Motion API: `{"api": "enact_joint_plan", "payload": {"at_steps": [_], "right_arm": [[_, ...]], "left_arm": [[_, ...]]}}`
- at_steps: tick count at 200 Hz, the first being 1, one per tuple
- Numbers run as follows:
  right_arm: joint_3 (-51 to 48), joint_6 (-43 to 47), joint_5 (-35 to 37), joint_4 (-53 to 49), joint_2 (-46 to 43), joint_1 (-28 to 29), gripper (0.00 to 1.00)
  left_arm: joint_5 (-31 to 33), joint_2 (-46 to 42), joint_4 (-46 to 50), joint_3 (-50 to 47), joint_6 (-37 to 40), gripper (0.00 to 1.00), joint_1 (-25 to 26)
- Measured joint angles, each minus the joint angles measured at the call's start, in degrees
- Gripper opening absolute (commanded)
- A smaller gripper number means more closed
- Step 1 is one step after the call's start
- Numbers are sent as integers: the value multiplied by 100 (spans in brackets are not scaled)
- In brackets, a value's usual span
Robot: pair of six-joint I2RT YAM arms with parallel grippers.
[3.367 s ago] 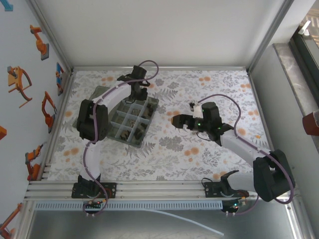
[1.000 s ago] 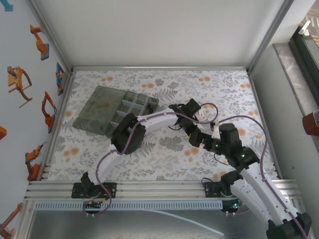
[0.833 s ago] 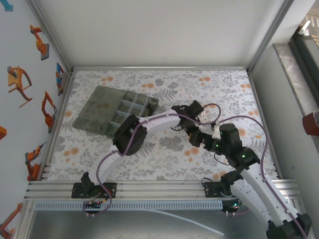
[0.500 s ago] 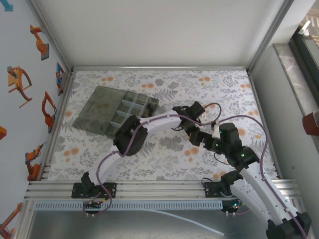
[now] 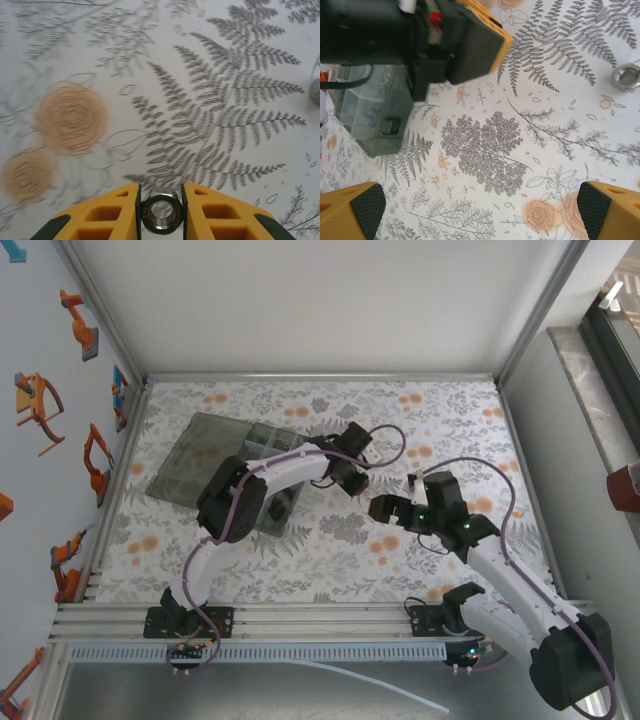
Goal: Sort the screws and nuts into containers
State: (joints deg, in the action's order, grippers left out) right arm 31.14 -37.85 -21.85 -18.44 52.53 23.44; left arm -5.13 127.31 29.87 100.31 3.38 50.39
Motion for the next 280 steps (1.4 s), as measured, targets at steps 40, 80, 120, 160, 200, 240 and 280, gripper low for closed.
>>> {"api": "enact_joint_plan", "payload": {"at_steps": [40, 80, 120, 160, 200, 240, 280], "right_arm": [[317, 11, -398, 815, 848, 2, 100], [715, 11, -695, 1436, 1432, 37, 100], [787, 11, -831, 1617, 1554, 81, 100], [787, 13, -839, 1617, 1554, 83, 100], [787, 13, -841, 1617, 1554, 83, 100], [787, 33, -837, 1613, 1554, 83, 100], [787, 35, -837, 1613, 1552, 83, 100]], "left_arm": [[297, -857, -111, -273, -310, 18, -678], [796, -1169, -149, -455, -695, 18, -1497], [1182, -1145, 90, -457, -979, 18, -2072], [1296, -898, 214, -452, -1005, 20, -2181], [1298, -710, 326, -452, -1021, 23, -2168], [1303, -706, 350, -452, -1043, 27, -2166], [1305, -706, 358, -452, -1060, 29, -2162]]}}
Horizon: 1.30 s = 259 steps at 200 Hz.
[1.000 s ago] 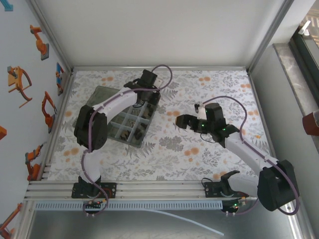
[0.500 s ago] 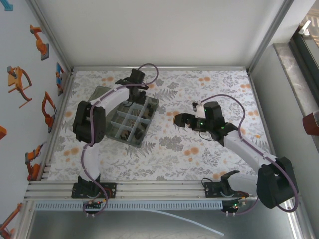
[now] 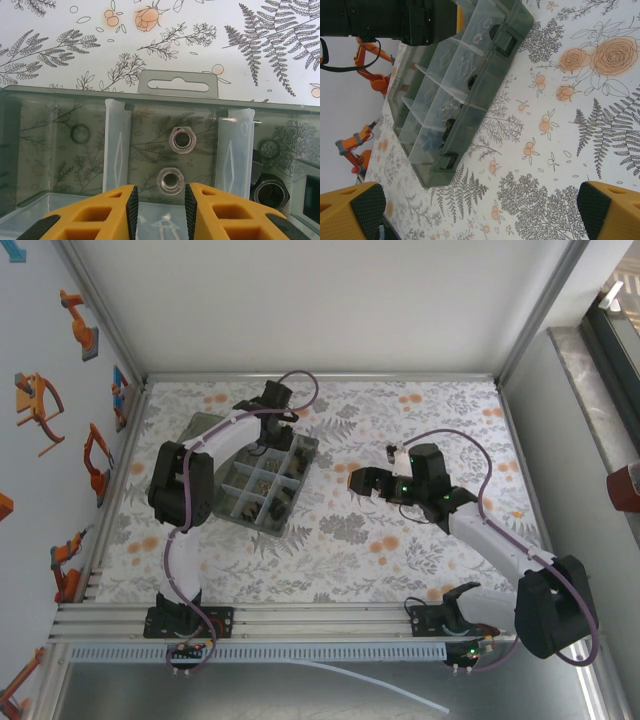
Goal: Sort the screws and nuts into containers
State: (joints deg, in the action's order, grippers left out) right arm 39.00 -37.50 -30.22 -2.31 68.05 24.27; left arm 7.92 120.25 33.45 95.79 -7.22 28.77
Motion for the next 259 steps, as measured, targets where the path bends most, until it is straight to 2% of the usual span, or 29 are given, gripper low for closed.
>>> {"api": "enact_joint_plan", "payload": {"at_steps": [51, 90, 110, 131, 155, 182, 221, 259], "right_arm": [[-2, 0, 9, -44, -31, 0, 100], [-348, -26, 188, -70, -354, 0, 100], [-710, -116, 529, -295, -881, 0, 100], [-944, -181, 914, -785, -1652, -2, 100], [-953, -179, 1180, -1344, -2297, -9, 100], [-935, -173, 1316, -1969, -2542, -13, 100], [-872, -177, 1344, -2496, -2592, -13, 100], [-866, -177, 1342, -2640, -2610, -13, 100]], "left_arm": [[-7, -17, -105, -28, 4, 32, 107], [-127, -369, -542, -330, 149, 38, 743], [-531, -455, -957, -402, 192, 42, 1211], [-1226, -369, -1342, -400, 190, 42, 1569], [-1923, 70, -1639, -223, 199, 45, 1862], [-2544, 717, -1749, 59, 223, 47, 2164], [-2942, 1154, -1665, 293, 302, 49, 2570], [-2999, 1226, -1558, 525, 343, 52, 2806]]}}
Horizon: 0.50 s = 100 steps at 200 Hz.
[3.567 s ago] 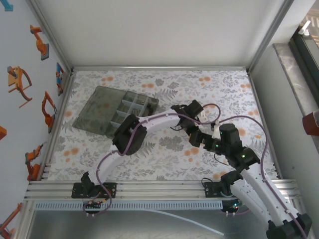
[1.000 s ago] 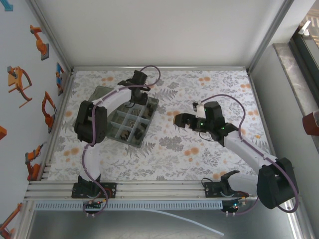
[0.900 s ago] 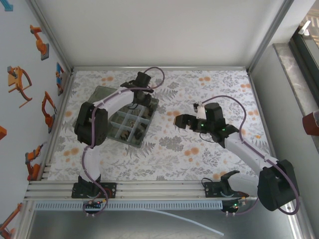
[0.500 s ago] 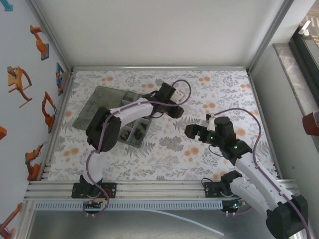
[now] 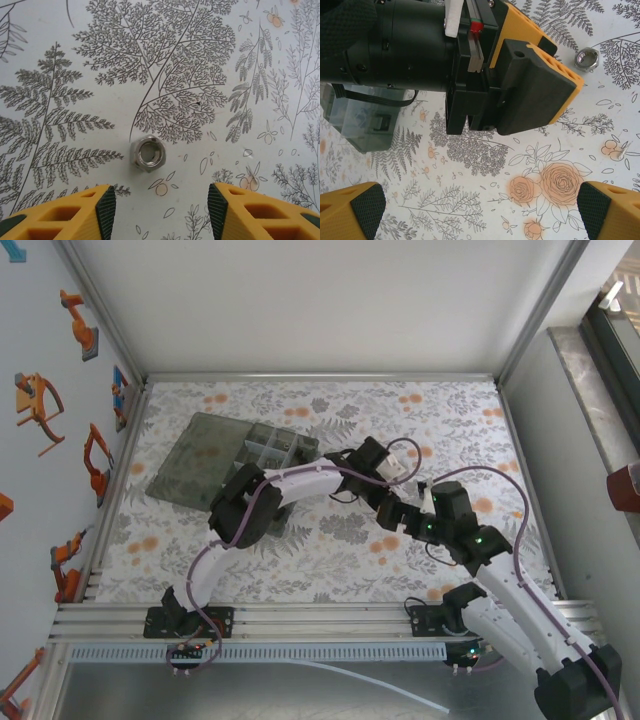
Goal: Sort the screws and nuts into containers
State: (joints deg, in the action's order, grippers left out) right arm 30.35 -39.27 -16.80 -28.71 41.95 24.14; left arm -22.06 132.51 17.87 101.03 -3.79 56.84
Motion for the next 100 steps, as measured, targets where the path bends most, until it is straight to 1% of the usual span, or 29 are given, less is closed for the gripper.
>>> {"api": "enact_joint_plan", "payload": {"at_steps": [26, 65, 100], "right_arm": [[15, 2, 0, -48, 2, 0, 100], [44, 4, 2, -68, 20, 0, 100], [111, 7, 2, -66, 48, 0, 100]], "left_arm": [[201, 308, 208, 503, 35, 53, 127], [1021, 800, 787, 1425, 55, 54, 275], [1580, 1130, 1259, 2048, 92, 46, 358]]}}
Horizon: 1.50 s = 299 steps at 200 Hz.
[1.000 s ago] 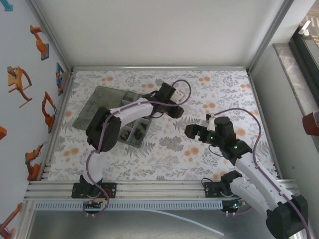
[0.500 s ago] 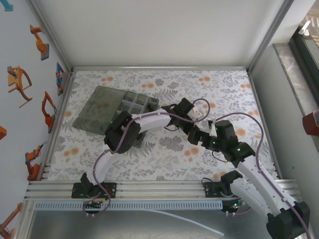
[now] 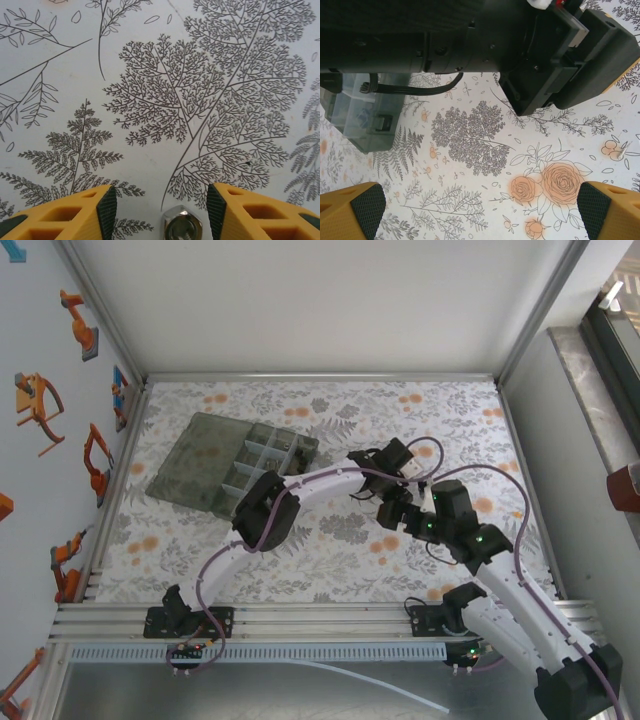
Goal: Sort the screws and nuts into containers
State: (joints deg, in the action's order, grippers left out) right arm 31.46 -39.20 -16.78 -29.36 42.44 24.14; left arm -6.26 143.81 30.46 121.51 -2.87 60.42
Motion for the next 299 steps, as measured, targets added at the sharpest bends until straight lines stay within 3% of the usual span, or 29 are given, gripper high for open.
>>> {"api": "enact_joint_plan", "payload": {"at_steps": [103, 143, 168, 198, 229, 269, 299], "right_arm": [[33, 20, -4, 26, 243, -4, 100], [33, 20, -7, 55, 234, -4, 100], [33, 20, -11, 118, 258, -4, 100], [33, 20, -15, 197, 319, -4, 100], [33, 17, -24, 232, 330, -4, 100], [33, 20, -33, 339, 369, -4, 100], [33, 26, -153, 535, 382, -4, 100]], "left_arm": [[699, -81, -66, -201, 330, 36, 201], [863, -229, -101, -461, 328, 37, 267], [872, -361, -109, -667, 328, 37, 284], [837, -385, -63, -682, 323, 23, 295], [841, -380, 52, -625, 330, 19, 304], [789, -435, -2, -706, 269, 16, 238], [437, -695, -28, -1082, 70, 15, -98]]}}
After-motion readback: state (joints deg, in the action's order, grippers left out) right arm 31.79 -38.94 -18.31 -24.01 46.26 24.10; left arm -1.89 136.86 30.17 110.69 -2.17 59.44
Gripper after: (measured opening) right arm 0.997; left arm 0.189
